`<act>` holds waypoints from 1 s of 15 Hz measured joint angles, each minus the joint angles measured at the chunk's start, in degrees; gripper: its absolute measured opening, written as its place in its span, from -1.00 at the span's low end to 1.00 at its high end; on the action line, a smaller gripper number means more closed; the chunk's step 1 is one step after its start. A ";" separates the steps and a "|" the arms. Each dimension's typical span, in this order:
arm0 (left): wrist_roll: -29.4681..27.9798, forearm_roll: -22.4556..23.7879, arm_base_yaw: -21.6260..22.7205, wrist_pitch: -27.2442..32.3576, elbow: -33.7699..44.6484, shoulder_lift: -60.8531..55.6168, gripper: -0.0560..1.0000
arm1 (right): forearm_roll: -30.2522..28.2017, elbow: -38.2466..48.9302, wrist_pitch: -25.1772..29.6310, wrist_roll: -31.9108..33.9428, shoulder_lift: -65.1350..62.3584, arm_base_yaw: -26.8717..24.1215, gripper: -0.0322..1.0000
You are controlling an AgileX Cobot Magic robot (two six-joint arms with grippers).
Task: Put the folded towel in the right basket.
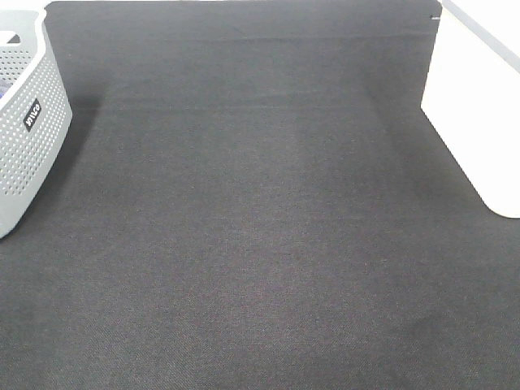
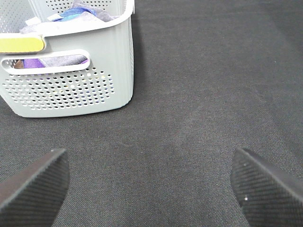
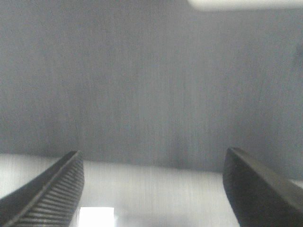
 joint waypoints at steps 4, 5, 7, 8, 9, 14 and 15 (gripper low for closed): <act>0.00 0.00 0.00 0.00 0.00 0.00 0.76 | 0.00 2.64 -4.47 0.00 -10.49 0.00 0.53; 0.00 0.00 0.00 0.00 0.00 0.00 0.76 | 0.00 2.64 -4.64 0.00 -11.57 0.00 0.53; 0.00 0.00 0.00 0.00 0.00 0.00 0.76 | 0.00 2.64 -4.81 0.00 -12.09 0.23 0.53; 0.00 0.00 0.00 0.00 0.00 0.00 0.76 | 0.00 2.64 -4.81 0.00 -12.09 0.23 0.53; 0.00 0.00 0.00 0.00 0.00 0.00 0.76 | 0.00 2.64 -4.81 0.00 -12.09 0.23 0.53; 0.00 0.00 0.00 0.00 0.00 0.00 0.76 | 0.00 2.64 -4.81 0.00 -12.09 0.23 0.53; 0.00 0.00 0.00 0.00 0.00 0.00 0.76 | 0.00 2.64 -4.81 0.00 -12.09 0.23 0.53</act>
